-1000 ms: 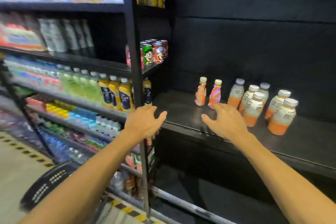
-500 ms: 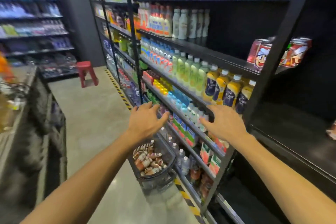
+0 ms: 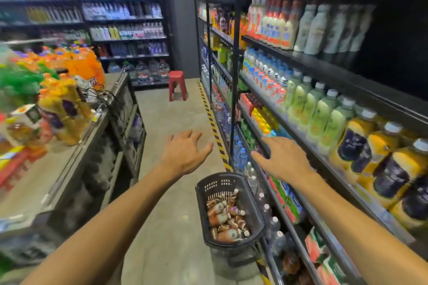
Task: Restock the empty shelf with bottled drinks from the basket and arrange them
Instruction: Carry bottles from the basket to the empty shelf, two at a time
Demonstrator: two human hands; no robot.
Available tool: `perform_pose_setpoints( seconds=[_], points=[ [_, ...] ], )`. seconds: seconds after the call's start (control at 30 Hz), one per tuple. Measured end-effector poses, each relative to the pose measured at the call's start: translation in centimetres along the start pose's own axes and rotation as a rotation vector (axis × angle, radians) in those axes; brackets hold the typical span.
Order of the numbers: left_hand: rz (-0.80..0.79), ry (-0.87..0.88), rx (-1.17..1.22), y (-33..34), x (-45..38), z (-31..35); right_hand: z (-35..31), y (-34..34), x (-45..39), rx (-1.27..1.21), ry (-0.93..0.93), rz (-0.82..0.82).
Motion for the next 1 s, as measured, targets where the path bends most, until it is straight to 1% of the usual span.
perform_pose_setpoints(
  seconds=[0.27, 0.43, 0.6, 0.77, 0.87, 1.0],
  points=[
    [-0.074, -0.047, -0.027, 5.3, -5.1, -1.5, 1.2, 6.0, -6.9, -0.022, -0.027, -0.09],
    [-0.155, 0.007, -0.015, 10.8, -9.5, -2.1, 1.9, 10.4, -11.0, -0.017, -0.019, -0.138],
    [-0.22, 0.083, 0.028, 16.3, -15.7, -2.8, 3.0, 14.6, -15.4, -0.017, 0.06, -0.165],
    [-0.308, 0.176, 0.042, 22.1, -21.2, -3.7, 4.1, 18.9, -19.3, -0.01, 0.156, -0.262],
    [-0.366, 0.209, 0.037, 25.5, -23.5, -3.8, 4.8, 21.5, -20.8, -0.005, 0.181, -0.273],
    [-0.426, 0.227, 0.048, 30.9, -25.0, -3.5, 6.3, 26.1, -21.5, -0.029, 0.242, -0.382]
  ],
)
Point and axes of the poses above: each hand's wrist, its own x-axis away from the middle knuckle, its own y-axis out of the palm, z = x × y, the point moved 7 cm from there along -x, towards the middle knuckle, and after that the axes turned 6 degrees about -x, right-handed, at the moved point
